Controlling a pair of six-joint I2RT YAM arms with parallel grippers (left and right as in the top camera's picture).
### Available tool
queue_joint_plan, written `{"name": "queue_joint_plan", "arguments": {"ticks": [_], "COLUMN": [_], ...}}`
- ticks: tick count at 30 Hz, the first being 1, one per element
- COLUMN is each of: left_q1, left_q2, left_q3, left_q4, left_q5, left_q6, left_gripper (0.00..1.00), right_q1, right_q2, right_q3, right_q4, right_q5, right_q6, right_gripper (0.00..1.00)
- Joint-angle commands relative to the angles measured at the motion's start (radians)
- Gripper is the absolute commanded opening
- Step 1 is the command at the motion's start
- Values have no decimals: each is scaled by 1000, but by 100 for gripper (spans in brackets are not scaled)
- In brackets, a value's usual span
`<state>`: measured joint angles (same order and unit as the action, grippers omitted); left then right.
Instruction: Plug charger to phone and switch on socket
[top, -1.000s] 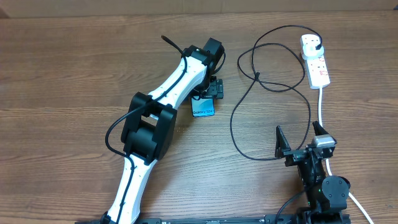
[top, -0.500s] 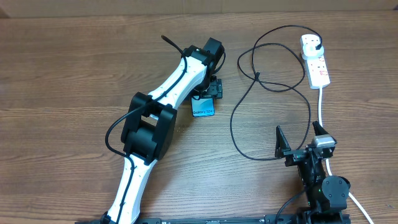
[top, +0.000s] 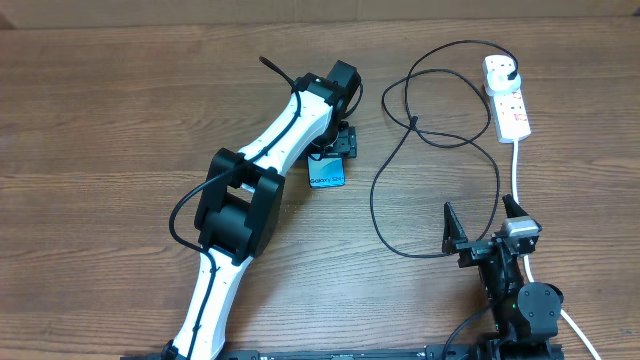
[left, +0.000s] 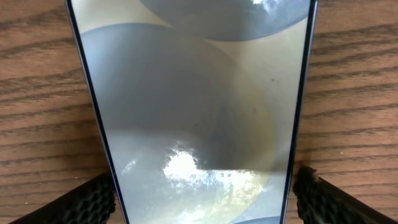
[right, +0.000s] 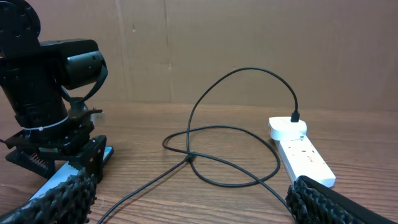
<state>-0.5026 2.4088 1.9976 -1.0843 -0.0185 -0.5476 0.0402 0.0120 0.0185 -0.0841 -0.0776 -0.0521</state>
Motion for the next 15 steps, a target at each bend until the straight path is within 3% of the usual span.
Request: {"name": "queue_joint_plan", "arguments": {"ticks": [1,15], "left_q1": [2,2], "left_q2": [24,24], "left_q3": [-30,-30], "left_q4": [8,9], "left_q5": [11,11], "left_q6": [1,1], "left_gripper": [86,84], "right_q1": [5,5], "right_q2": [-9,-9], "right_q3": [-10,-10], "right_q4": [3,3], "right_q5": [6,6], "right_q6": [-2,-2], "right_gripper": [100,100]}}
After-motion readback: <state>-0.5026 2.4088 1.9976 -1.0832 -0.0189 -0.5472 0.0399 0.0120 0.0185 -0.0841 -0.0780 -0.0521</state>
